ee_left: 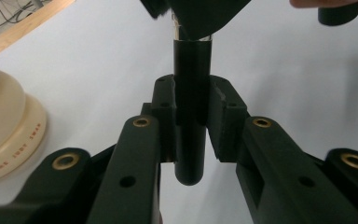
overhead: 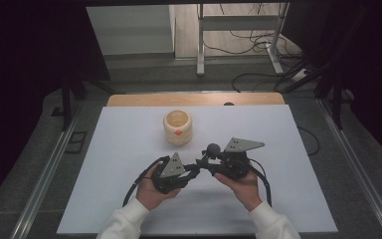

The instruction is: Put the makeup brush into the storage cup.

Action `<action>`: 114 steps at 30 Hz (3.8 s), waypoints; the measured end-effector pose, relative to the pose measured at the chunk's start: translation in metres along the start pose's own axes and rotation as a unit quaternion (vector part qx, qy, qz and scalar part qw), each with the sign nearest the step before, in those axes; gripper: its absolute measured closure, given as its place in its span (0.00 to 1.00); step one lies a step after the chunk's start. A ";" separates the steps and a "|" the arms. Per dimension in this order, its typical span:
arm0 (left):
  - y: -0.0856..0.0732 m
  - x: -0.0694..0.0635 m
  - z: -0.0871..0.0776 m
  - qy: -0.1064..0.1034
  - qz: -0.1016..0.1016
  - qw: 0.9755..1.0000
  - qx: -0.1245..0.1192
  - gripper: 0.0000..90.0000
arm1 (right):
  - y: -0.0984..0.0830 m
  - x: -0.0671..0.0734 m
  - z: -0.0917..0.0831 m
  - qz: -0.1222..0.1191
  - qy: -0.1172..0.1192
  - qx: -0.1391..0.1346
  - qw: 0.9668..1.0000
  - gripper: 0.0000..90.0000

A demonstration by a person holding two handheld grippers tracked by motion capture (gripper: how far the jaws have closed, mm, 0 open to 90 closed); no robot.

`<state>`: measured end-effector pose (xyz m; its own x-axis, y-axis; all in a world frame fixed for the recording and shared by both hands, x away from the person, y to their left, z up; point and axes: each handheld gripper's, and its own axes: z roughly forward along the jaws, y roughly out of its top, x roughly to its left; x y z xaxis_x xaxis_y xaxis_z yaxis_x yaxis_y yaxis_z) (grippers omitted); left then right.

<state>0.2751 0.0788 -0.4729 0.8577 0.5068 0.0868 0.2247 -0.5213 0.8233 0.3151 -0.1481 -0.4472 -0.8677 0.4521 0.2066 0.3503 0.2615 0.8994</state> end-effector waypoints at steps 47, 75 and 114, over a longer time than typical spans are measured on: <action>-0.072 0.041 -0.062 0.115 -0.143 0.983 0.017 0.13 | 0.005 -0.003 -0.018 -0.016 -0.026 -0.010 0.999 0.78; -0.105 0.054 -0.083 0.147 -0.177 0.972 0.036 0.14 | 0.006 -0.008 -0.021 -0.015 -0.036 -0.016 0.999 0.78; -0.101 0.052 -0.079 0.122 -0.166 0.978 0.028 0.14 | 0.052 -0.032 -0.018 0.013 -0.066 -0.065 0.996 0.78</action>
<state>0.2604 0.2118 -0.5074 0.5985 0.8000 -0.0435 0.5037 -0.3336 0.7969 0.3551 -0.1641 -0.4004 -0.8020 0.5674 0.1868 0.3167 0.1386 0.9384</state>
